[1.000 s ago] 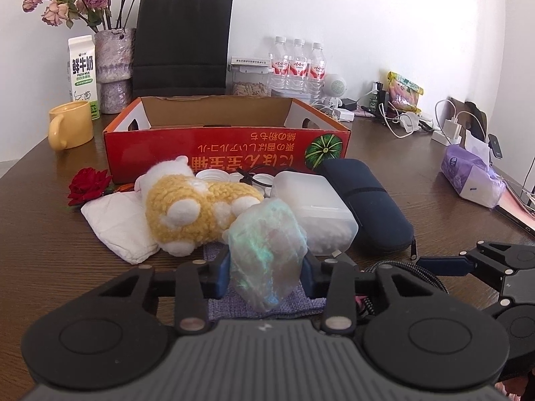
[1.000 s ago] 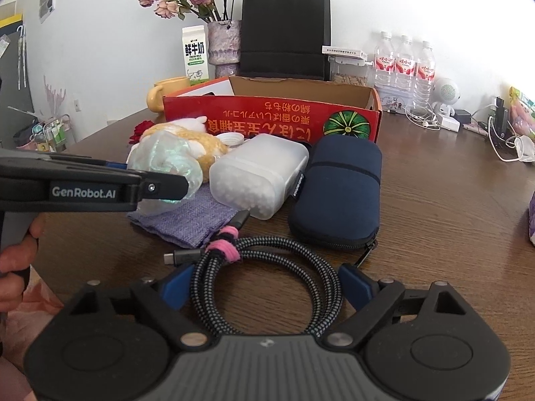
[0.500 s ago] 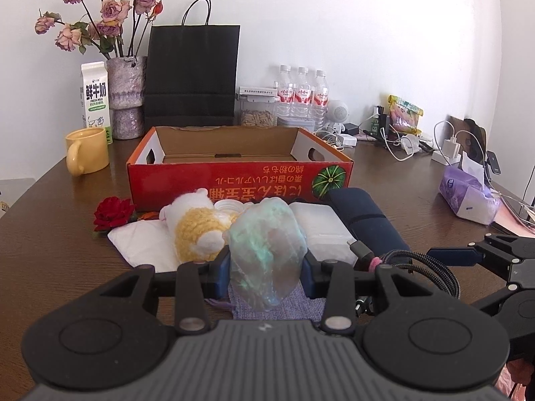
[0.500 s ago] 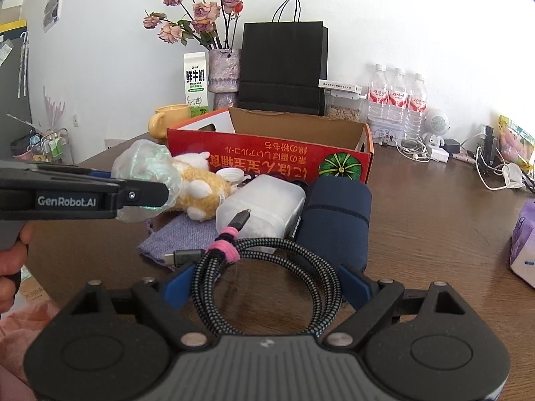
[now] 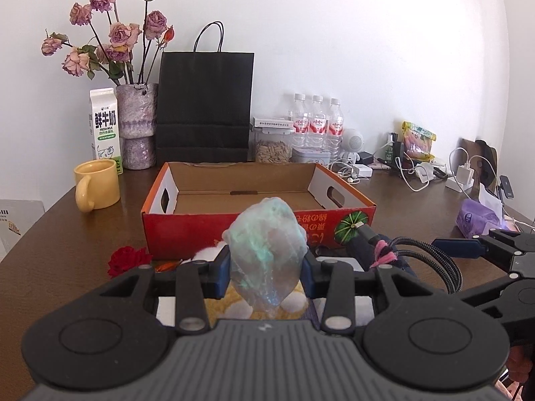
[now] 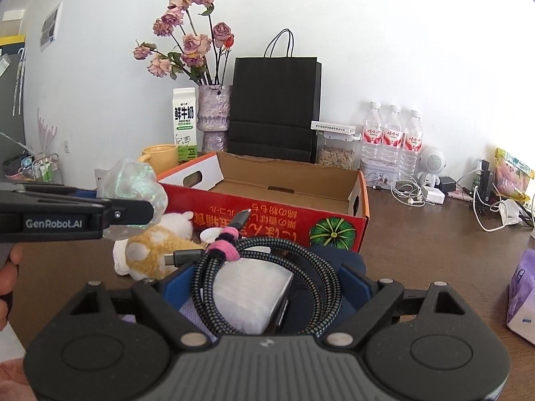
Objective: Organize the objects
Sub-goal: 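Carry the bag and cable into the cardboard box and release both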
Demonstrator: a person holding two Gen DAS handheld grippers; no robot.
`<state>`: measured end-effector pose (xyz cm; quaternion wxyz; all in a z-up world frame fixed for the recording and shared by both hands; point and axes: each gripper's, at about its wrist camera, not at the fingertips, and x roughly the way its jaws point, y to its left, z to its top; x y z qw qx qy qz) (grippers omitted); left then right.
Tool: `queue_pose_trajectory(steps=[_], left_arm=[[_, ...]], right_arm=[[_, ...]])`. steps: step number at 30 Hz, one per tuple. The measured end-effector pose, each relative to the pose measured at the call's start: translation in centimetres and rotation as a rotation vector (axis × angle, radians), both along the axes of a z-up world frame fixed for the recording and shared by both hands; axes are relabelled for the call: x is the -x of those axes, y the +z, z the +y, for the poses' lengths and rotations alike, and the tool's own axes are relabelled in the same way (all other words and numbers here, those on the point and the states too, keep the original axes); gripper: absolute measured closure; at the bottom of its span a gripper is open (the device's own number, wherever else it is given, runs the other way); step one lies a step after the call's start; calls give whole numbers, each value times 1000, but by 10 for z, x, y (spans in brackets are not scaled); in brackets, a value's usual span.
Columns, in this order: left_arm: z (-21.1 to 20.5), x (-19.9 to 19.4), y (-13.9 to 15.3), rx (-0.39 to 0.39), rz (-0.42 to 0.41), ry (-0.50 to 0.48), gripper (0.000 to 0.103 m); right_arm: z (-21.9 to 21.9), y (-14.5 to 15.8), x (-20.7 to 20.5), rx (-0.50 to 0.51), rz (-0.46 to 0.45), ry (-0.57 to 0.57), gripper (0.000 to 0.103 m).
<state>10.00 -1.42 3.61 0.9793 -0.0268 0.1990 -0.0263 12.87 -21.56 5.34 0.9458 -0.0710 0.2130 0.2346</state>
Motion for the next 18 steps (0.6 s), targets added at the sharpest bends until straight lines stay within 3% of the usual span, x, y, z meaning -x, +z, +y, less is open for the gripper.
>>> queue_pose_trajectory(steps=[18], left_arm=[[18,-82,23,-2,-42,41,62]], right_arm=[[36,22,-95,-20,-49,-2,13]])
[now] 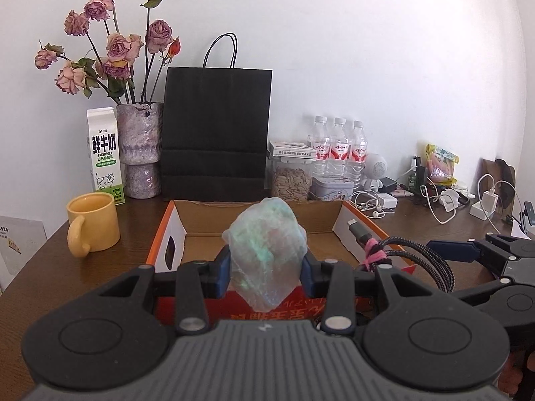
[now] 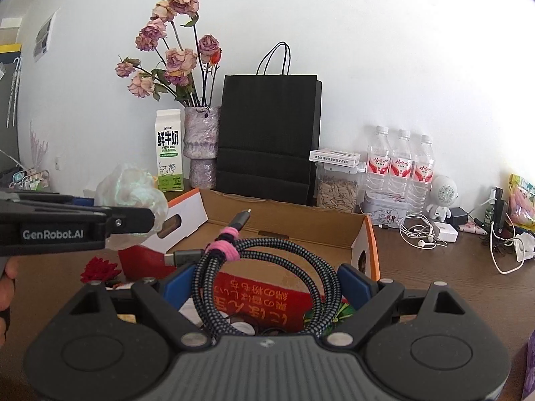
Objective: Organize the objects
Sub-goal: 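Carry the bag and cable into the cardboard box and release both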
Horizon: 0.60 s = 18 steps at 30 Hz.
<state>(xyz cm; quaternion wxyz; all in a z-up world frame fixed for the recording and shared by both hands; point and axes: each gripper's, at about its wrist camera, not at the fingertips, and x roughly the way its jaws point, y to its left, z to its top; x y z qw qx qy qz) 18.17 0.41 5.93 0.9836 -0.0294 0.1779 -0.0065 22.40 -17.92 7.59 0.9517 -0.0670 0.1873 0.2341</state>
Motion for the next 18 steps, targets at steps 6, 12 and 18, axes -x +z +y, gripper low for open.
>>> queue_pose_trajectory(steps=[6,12,18], left_arm=[[8,-32,1,10,4,26,62],[15,-64,5,27,4,64,62],[22,-94,2,18,36,78,62]], right_arm=[[15,0,-32,-2,3,-5,13],[27,0,-70,4,12,-14,13],[37,-2,-103,19,38,-30,13]])
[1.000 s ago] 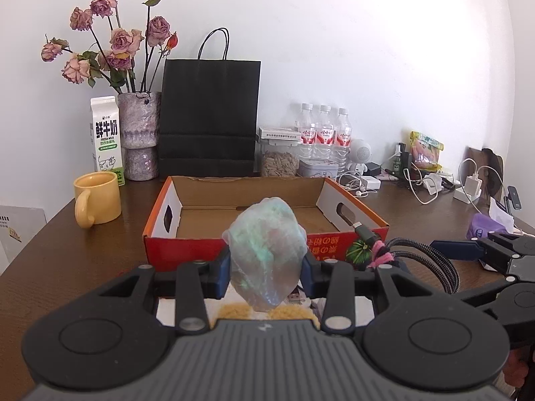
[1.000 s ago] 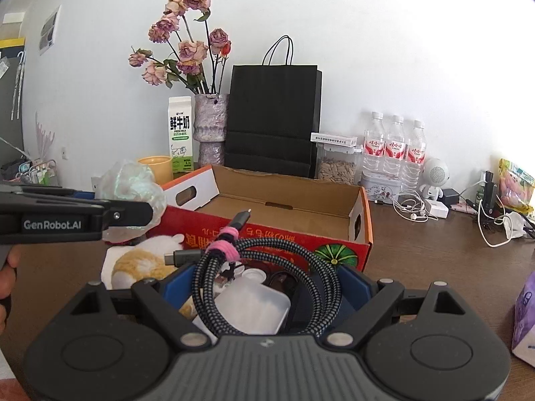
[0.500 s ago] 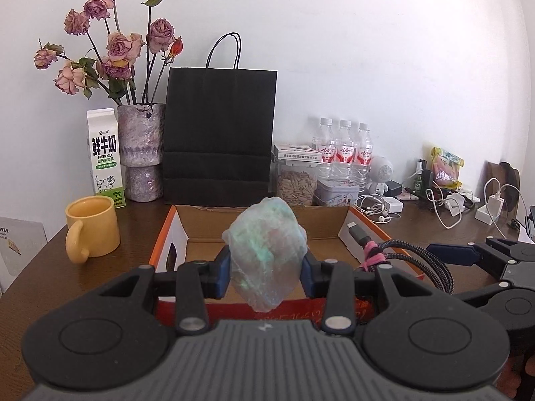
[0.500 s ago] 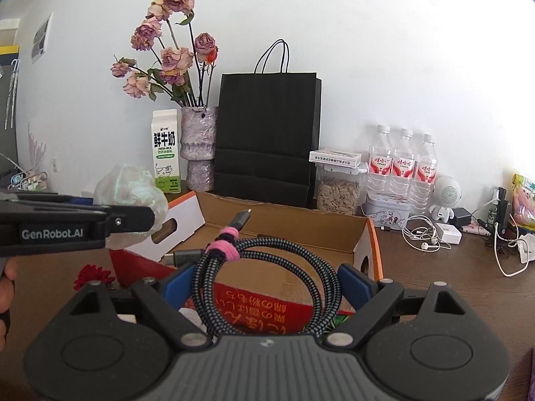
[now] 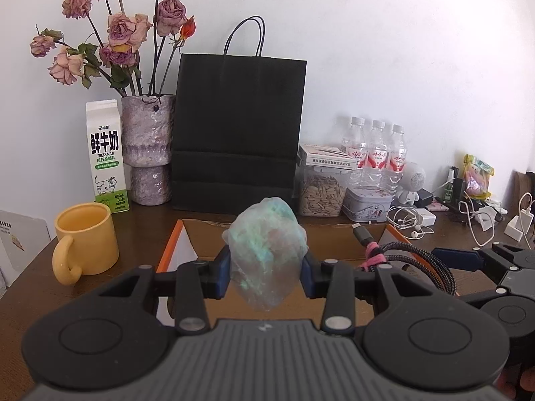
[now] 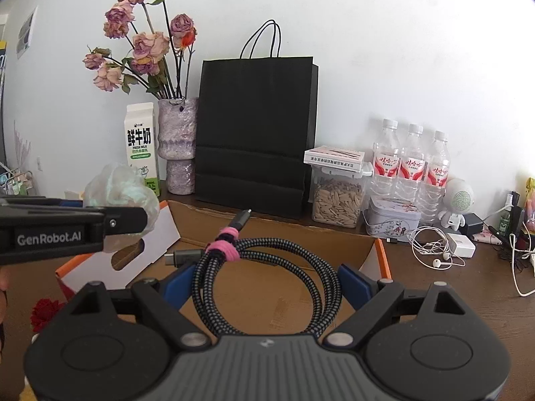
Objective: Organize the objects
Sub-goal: 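Carry the bag and cable into the cardboard box and release both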
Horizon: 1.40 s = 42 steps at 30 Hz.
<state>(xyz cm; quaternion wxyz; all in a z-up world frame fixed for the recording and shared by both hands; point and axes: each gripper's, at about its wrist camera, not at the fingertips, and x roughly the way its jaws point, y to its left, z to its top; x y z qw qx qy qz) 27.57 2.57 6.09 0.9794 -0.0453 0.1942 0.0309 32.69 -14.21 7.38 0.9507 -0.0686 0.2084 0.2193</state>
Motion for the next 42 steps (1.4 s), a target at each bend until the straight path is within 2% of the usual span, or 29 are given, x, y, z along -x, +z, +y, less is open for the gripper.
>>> queue_pose_trajectory(steps=[7,13,16,18,20,21,22,23,34,42], left_arm=[[10,-28,-13,27,70,-3,62],[17,-38,-26,46,119,1,62],[16,-39,-28,48,131,-10,58],[16,-39,-29,51,135,-3,51],[15,-38,-28,50,131,-1,28],[13,-37,-27,42,129,3,21],[12,-37,-27,35,127,9,6],[12,-36,-26,29,123,16,0],[13,-35,-23,28,122,31,0],[10,-17,-11,23,79,34,0]], right_arm=[[4,-10,-26,4,41,-19,13],[2,-24,-37,8,81,-31,13],[1,-29,-42,7,106,-33,12],[0,-32,-44,6,122,-41,12],[-2,-34,-46,1,134,-50,9],[-3,-34,-47,-4,134,-57,4],[-4,-34,-47,-10,131,-63,2],[-5,-33,-46,-14,130,-65,2],[-6,-31,-43,-16,127,-61,0],[-10,-23,-29,-24,102,-59,0]])
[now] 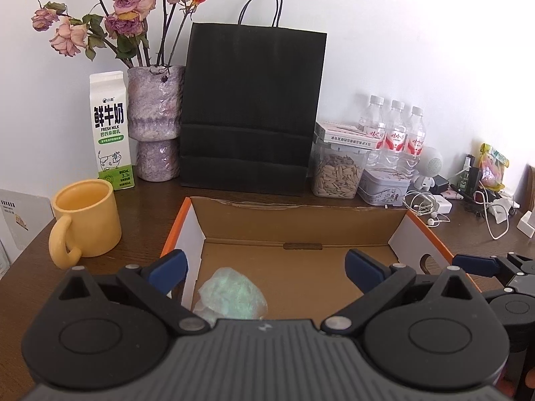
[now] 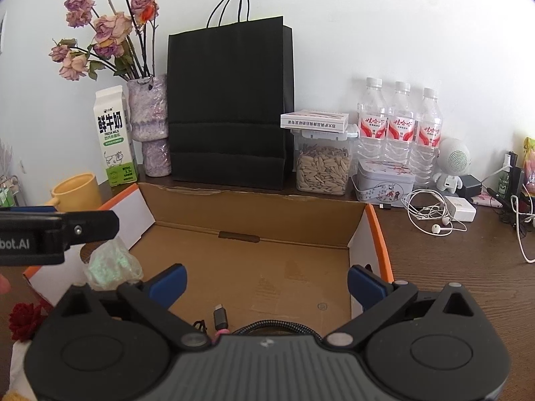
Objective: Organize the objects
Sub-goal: 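Carry the bag and cable into the cardboard box and release both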
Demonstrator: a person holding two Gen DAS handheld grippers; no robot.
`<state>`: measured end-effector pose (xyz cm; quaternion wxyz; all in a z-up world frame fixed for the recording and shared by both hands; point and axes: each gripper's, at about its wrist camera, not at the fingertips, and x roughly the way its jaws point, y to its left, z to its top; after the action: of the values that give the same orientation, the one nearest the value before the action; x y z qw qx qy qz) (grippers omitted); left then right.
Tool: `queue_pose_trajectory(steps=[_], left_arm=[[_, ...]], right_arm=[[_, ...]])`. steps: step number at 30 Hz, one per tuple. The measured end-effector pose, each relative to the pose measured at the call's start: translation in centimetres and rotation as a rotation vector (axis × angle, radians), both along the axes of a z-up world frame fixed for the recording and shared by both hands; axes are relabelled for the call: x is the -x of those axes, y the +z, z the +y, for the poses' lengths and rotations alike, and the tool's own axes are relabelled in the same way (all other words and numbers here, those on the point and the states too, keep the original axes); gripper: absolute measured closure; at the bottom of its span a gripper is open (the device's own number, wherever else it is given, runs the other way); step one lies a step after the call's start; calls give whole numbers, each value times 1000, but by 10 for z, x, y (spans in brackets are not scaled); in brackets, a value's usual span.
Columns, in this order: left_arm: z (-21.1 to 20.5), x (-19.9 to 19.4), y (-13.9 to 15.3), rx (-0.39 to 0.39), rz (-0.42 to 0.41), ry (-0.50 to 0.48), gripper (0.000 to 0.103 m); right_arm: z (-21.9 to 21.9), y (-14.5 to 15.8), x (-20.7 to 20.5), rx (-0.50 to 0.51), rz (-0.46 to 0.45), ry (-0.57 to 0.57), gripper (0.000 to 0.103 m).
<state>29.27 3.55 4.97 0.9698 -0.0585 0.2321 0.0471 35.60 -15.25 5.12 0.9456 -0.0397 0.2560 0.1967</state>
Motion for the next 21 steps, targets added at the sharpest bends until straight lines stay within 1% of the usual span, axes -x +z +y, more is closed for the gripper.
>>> queue_pose_trajectory(steps=[8,21], left_arm=[[-2,30,7,12,-18,-3,0],[-3,89,15,-15,-27,7,0]], right_arm=[[-14,10,27,-21,-19,-11,0],[-32,15,85,-5,-32,-10,0]])
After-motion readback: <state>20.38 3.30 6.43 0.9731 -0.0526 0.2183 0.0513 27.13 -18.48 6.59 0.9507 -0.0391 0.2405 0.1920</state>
